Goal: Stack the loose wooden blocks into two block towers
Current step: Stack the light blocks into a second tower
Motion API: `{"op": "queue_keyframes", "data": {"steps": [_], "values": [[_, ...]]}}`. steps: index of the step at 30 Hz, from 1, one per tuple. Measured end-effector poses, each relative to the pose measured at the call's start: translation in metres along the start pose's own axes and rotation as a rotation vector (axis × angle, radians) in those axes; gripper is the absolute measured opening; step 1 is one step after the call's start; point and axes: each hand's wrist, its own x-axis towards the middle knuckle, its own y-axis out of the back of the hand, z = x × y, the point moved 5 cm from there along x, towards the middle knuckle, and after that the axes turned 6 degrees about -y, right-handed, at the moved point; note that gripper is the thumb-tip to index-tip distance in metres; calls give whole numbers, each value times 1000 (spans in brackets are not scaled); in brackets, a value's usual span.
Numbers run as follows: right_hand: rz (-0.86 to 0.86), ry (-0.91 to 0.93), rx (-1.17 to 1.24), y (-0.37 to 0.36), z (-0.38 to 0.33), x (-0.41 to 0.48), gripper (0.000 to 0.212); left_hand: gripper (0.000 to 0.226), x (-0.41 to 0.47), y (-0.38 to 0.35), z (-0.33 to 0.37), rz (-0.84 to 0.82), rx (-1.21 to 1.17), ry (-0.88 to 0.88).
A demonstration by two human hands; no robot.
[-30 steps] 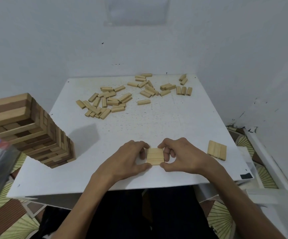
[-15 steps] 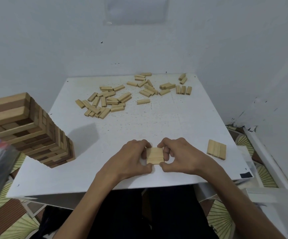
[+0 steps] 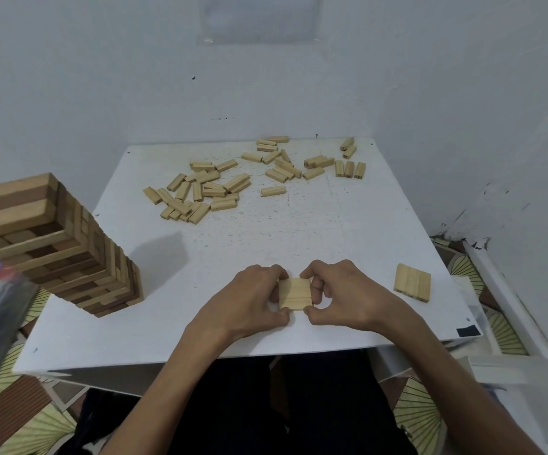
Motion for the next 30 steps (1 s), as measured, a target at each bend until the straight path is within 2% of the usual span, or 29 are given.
{"op": "queue_keyframes", "data": {"steps": [9,15,17,24,30], "values": [[21,17,-25,-2,1,1,48,51,0,4,-1,1,33,-21],[234,115,-154,13,4,-13,51,58,5,16,2,163,115,-154],[253,135,-159,20,8,-18,56,57,8,19,7,201,123,-196],[372,149,7,49,34,-40,54,52,39,19,37,232,-95,-337],[505,119,-42,69,70,-64,55,51,79,-2,65,168,-216,-438]]}}
